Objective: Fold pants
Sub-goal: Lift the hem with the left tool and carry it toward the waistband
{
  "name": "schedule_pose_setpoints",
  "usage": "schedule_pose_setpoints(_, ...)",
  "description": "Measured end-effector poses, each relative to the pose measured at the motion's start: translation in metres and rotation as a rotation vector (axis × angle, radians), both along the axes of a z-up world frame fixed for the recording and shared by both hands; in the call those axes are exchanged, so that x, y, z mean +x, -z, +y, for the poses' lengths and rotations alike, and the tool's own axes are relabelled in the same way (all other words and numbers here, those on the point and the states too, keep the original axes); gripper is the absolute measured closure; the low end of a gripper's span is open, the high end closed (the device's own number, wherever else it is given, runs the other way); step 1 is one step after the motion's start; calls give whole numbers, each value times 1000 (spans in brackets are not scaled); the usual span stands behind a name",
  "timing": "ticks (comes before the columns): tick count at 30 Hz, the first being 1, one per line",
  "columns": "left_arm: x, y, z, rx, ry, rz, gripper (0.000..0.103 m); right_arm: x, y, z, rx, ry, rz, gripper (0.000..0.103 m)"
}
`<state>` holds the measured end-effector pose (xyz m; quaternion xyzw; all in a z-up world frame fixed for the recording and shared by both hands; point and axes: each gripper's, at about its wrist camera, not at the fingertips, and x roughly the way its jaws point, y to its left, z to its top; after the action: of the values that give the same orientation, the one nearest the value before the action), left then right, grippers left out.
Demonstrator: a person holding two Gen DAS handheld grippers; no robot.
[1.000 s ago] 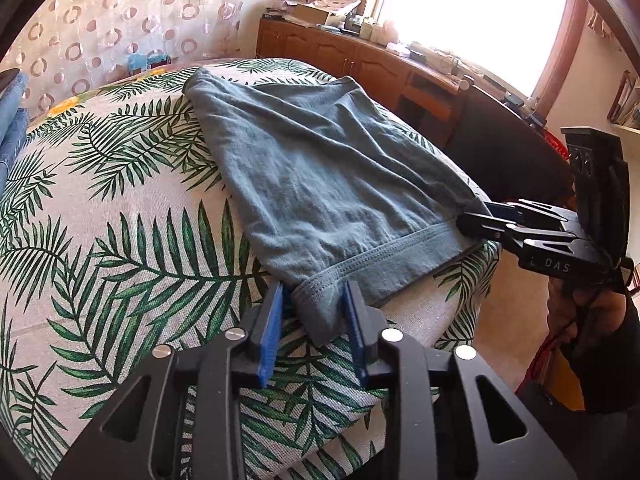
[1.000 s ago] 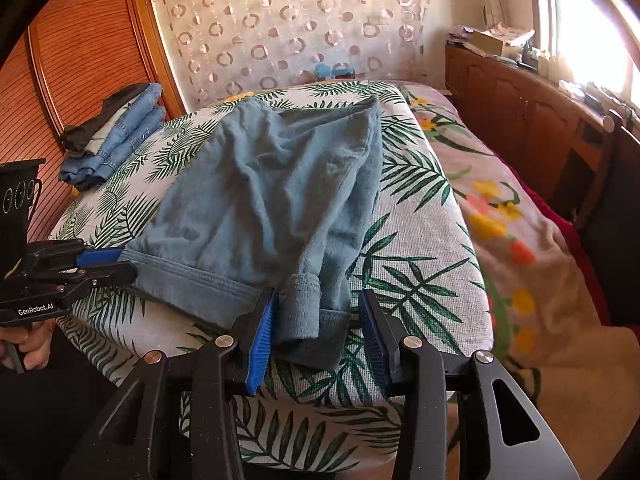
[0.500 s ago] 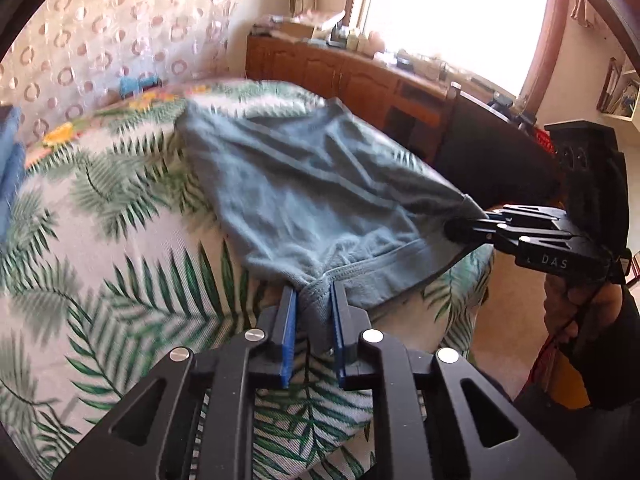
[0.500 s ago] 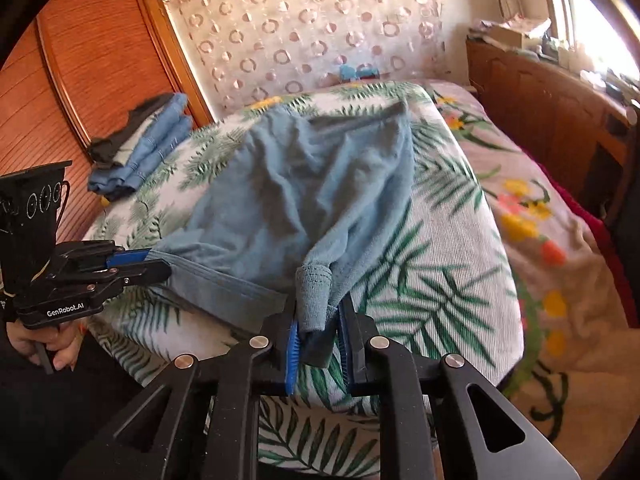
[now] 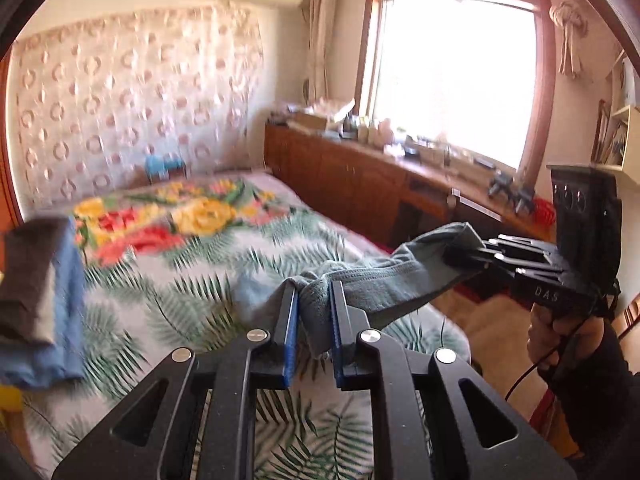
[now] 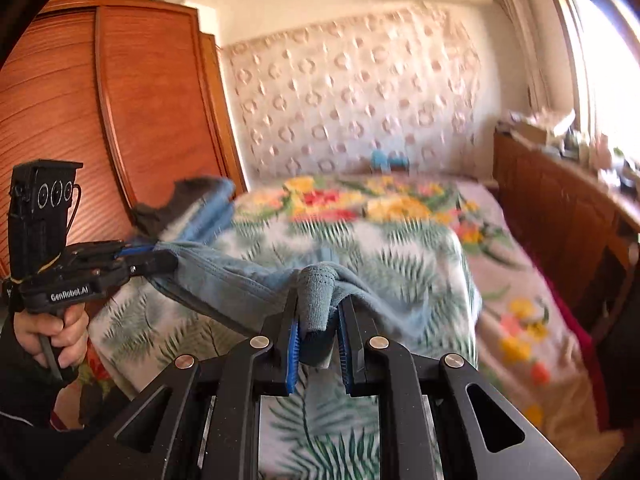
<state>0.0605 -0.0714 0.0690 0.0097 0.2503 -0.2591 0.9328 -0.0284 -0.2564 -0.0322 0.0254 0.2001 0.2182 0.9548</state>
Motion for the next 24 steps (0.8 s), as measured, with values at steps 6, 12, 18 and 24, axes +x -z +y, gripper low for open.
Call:
schedule_pose_setpoints(6, 4, -41, 17, 5, -39, -91, 88, -13, -42, 7, -12, -36, -101, 87)
schedule_pose_setpoints(12, 33, -39, 34, 10, -79, -93, 88, 7, -57, 21, -27, -70, -126, 87)
schedule_pose_setpoints(18, 67, -16, 55, -8, -110, -65, 88, 46, -39, 29, -63, -92, -113, 87)
schedule_pose_setpoints(24, 103, 3, 71, -6, -146, -15, 88, 87, -46, 44, -76, -117, -86, 87)
